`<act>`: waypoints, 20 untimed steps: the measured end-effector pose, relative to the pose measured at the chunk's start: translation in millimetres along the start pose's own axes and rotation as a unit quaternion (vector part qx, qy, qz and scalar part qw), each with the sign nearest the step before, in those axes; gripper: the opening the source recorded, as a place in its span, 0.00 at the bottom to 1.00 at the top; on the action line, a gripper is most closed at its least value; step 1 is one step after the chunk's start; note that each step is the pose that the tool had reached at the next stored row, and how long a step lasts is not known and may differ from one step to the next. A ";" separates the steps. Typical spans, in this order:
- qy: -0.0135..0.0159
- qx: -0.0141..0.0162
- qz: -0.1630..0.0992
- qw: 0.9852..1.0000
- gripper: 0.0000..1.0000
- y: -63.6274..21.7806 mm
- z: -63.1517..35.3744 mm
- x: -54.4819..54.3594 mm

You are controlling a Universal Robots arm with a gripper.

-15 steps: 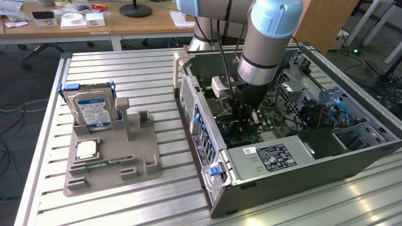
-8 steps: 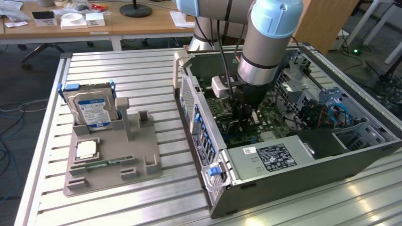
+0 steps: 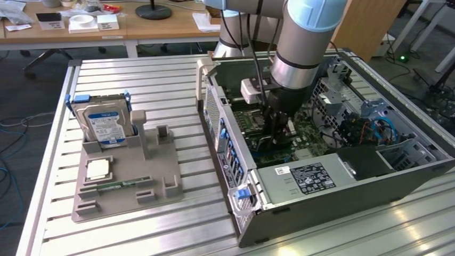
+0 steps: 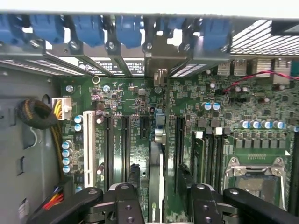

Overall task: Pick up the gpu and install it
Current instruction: 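Insert the gpu into the slot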

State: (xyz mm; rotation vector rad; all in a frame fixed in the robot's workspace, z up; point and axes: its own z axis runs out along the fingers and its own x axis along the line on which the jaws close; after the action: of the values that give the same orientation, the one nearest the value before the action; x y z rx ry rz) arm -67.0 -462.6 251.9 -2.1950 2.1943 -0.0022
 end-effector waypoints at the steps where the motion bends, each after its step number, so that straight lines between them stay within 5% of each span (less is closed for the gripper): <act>1: 0.000 0.000 0.000 1.000 0.45 -0.1 -2.6 -0.1; 20: 0.000 0.000 0.000 1.000 0.45 -1.5 -53.8 -1.4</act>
State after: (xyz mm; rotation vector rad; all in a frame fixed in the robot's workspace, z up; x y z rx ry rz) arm -67.0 -462.6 305.7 -2.1954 2.1948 -0.0032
